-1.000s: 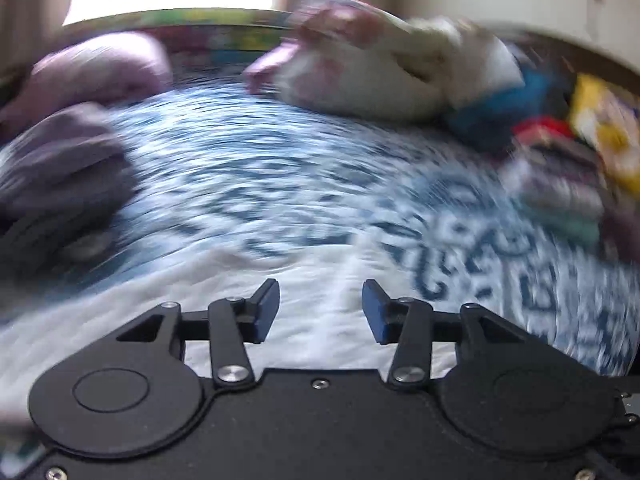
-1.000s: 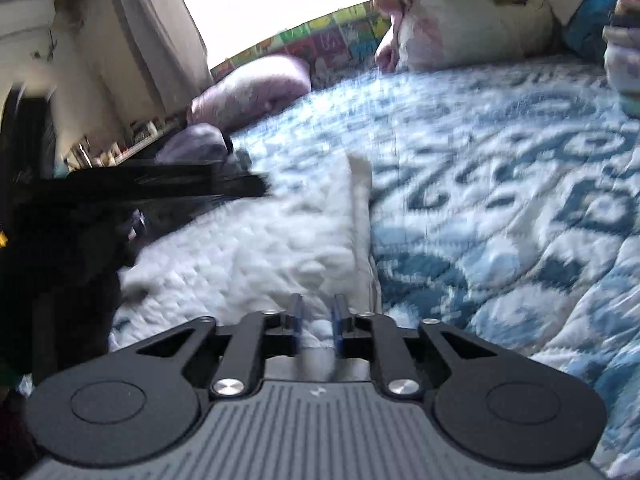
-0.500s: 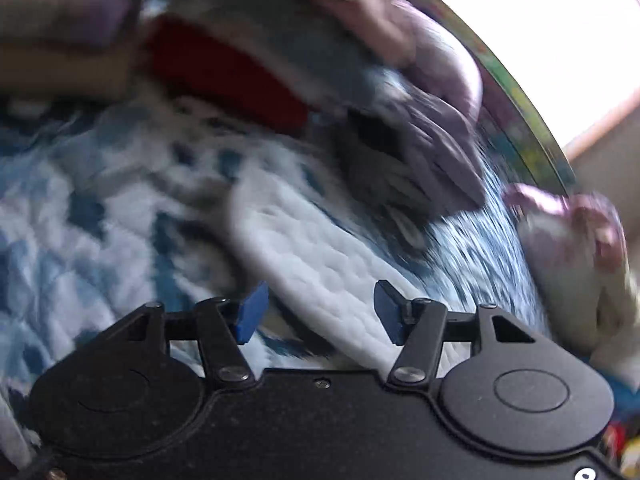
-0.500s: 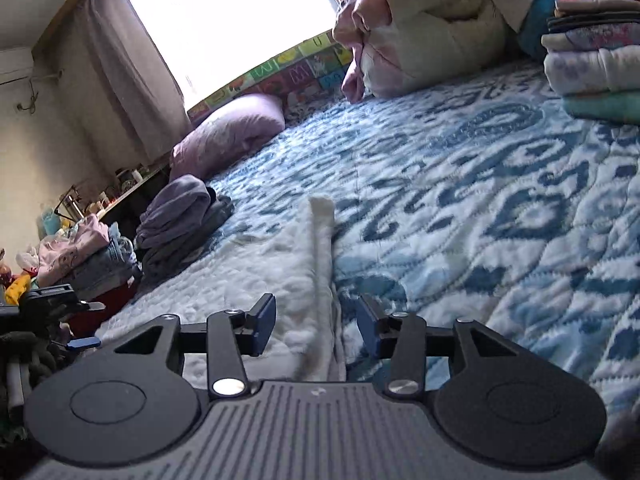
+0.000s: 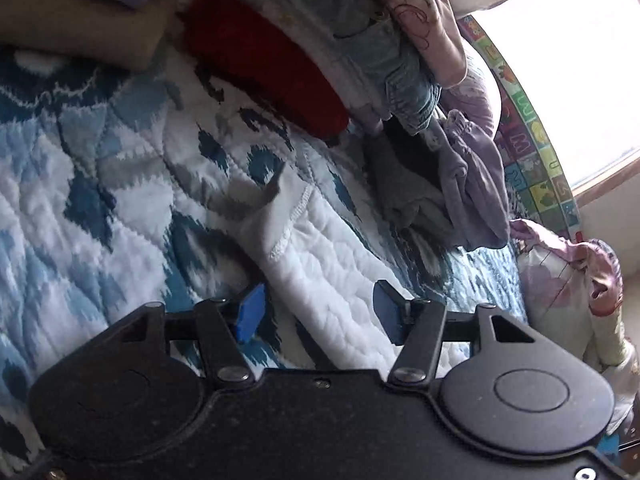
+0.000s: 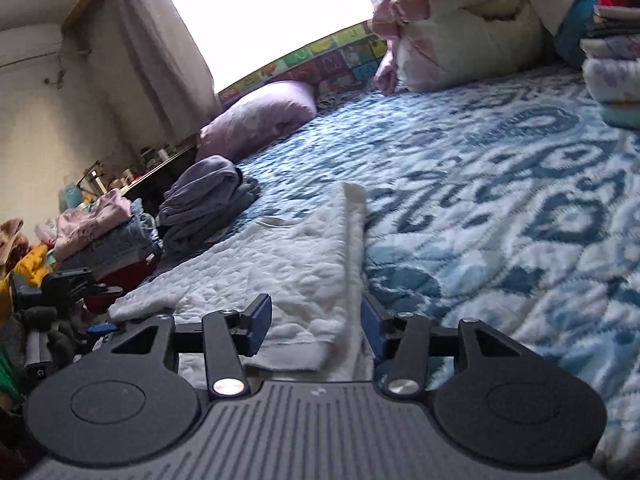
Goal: Fold clothes
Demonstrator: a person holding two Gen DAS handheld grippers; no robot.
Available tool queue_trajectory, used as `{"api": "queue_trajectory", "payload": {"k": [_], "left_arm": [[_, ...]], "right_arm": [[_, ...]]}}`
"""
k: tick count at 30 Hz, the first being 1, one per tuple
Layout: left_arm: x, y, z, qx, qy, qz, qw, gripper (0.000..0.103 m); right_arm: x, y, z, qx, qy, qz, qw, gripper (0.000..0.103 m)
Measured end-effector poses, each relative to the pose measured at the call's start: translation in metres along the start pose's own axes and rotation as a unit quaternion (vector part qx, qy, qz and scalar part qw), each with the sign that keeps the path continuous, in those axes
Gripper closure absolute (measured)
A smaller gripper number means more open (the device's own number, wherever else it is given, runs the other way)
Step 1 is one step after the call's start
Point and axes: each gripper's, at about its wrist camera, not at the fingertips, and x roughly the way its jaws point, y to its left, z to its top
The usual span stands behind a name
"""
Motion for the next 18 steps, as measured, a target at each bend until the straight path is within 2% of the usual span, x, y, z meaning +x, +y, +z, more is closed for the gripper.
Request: {"api": "queue_trajectory", "payload": {"k": [4, 7, 8, 9, 11, 13, 16, 18], "left_arm": [[0.004, 0.0, 0.002, 0.004, 0.0, -0.004, 1.0, 0.061], [0.004, -0.009, 0.0, 0.04, -0.012, 0.006, 0.9991, 0.08], [0.003, -0.012, -0.001, 0.053, -0.017, 0.008, 0.9984, 0.092], [0.001, -0.017, -0.002, 0.075, -0.024, 0.007, 0.9968, 0.094], [-0.004, -0.036, -0.009, 0.14, -0.04, 0.003, 0.9894, 0.095], [-0.007, -0.052, -0.018, 0.195, -0.041, -0.002, 0.9799, 0.095], [-0.011, -0.068, -0.033, 0.244, -0.02, -0.032, 0.969, 0.096], [-0.02, -0.081, -0.045, 0.286, -0.027, -0.041, 0.9571, 0.097]], "right_arm": [[0.007, 0.008, 0.004, -0.019, 0.005, 0.016, 1.0, 0.046], [0.012, 0.014, 0.008, -0.037, 0.015, 0.029, 0.999, 0.04], [0.013, 0.017, 0.009, -0.043, 0.021, 0.035, 0.998, 0.039], [0.014, 0.019, 0.01, -0.049, 0.027, 0.041, 0.998, 0.039], [0.014, 0.026, 0.011, -0.07, 0.031, 0.041, 0.996, 0.039], [0.015, 0.034, 0.01, -0.097, 0.035, 0.035, 0.994, 0.039], [0.017, 0.036, 0.008, -0.104, 0.047, 0.033, 0.993, 0.039], [0.017, 0.037, 0.008, -0.105, 0.052, 0.034, 0.993, 0.038]]}}
